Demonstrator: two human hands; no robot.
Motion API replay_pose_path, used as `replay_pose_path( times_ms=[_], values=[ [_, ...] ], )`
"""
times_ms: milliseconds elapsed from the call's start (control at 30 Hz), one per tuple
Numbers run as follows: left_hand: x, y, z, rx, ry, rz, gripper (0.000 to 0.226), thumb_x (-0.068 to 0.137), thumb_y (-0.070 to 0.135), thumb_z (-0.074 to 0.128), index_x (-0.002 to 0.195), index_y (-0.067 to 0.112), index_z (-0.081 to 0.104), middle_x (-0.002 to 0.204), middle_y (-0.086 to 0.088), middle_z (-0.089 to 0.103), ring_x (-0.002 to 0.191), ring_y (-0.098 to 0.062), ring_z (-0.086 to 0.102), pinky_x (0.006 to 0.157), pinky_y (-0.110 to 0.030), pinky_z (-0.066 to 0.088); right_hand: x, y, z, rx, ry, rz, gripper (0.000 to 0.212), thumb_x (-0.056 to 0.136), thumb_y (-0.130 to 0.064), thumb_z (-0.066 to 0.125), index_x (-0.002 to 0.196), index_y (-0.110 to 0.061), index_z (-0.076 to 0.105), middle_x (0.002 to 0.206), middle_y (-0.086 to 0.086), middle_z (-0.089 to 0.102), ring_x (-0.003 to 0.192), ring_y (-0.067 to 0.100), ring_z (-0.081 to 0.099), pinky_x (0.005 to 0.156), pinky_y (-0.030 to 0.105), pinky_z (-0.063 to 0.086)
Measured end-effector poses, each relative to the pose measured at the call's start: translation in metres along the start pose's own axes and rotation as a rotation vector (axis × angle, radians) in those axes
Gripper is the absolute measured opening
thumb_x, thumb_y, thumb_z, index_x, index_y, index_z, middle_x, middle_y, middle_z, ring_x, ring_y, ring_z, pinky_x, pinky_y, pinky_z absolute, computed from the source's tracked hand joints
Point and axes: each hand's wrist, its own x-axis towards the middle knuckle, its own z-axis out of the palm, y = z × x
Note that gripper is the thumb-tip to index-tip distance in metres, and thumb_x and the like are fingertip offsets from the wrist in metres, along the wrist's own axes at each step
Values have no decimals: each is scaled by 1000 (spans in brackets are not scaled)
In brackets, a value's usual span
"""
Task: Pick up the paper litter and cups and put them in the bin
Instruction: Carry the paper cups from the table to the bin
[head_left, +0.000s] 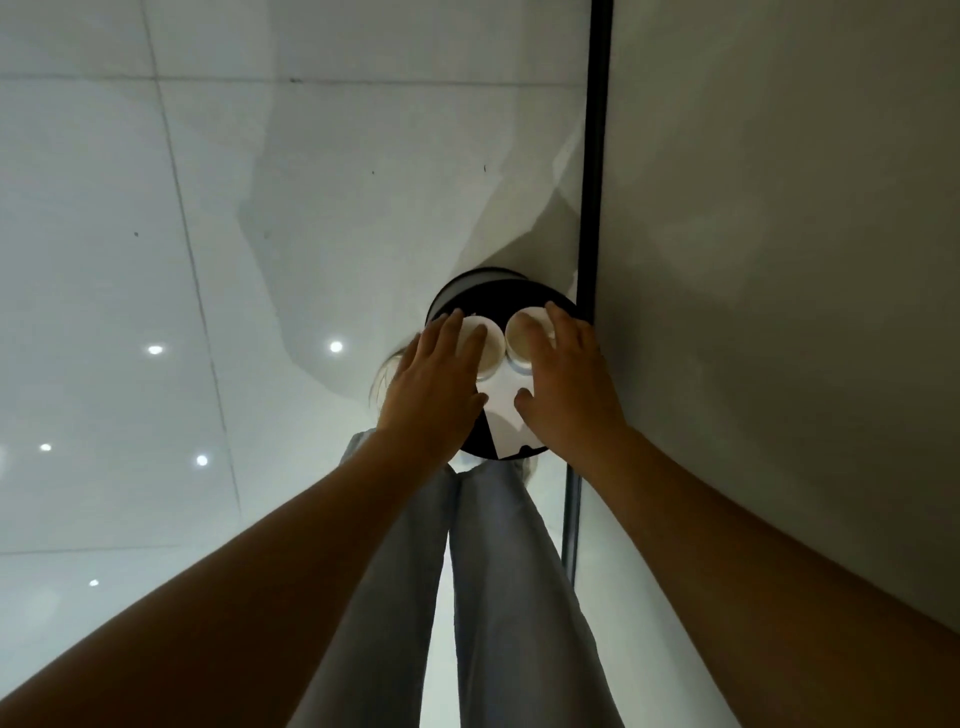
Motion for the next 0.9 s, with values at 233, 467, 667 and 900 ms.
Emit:
replay_pose_path(
  times_ms=[233, 467, 667, 900],
  values=[
    [-84, 16, -77, 39, 45, -50, 65, 97, 36, 48, 150, 18, 17, 157, -7, 16, 145, -24, 16, 116, -32, 21, -72, -46, -66, -20, 46, 20, 68, 89, -23, 62, 147, -21, 27, 153, 8, 22, 135, 30, 28, 105, 38, 38],
    [-202, 33, -150, 21, 165, -161, 55, 100, 36, 39, 149, 18, 22, 155, -7, 23, 144, -24, 19, 118, -35, 16, -163, -120, -143, -147, 13, -148, 67, 89, -31, 61, 146, -22, 28, 152, 8, 25, 136, 31, 28, 108, 40, 35],
    [-340, 37, -172, -72, 293, -368, 51, 100, 35, 39, 146, 17, 27, 153, -7, 28, 143, -23, 22, 119, -36, 17, -255, -202, -182, -319, -21, -353, 58, 91, -30, 58, 142, -18, 33, 145, 9, 36, 131, 32, 35, 102, 40, 41],
    [-510, 15, -142, -246, 432, -692, 47, 99, 37, 41, 140, 15, 36, 146, -6, 38, 137, -24, 32, 116, -37, 22, -364, -317, -161, -570, -96, -681, 50, 93, -27, 53, 140, -19, 35, 138, 8, 41, 122, 29, 41, 95, 38, 43]
  ],
)
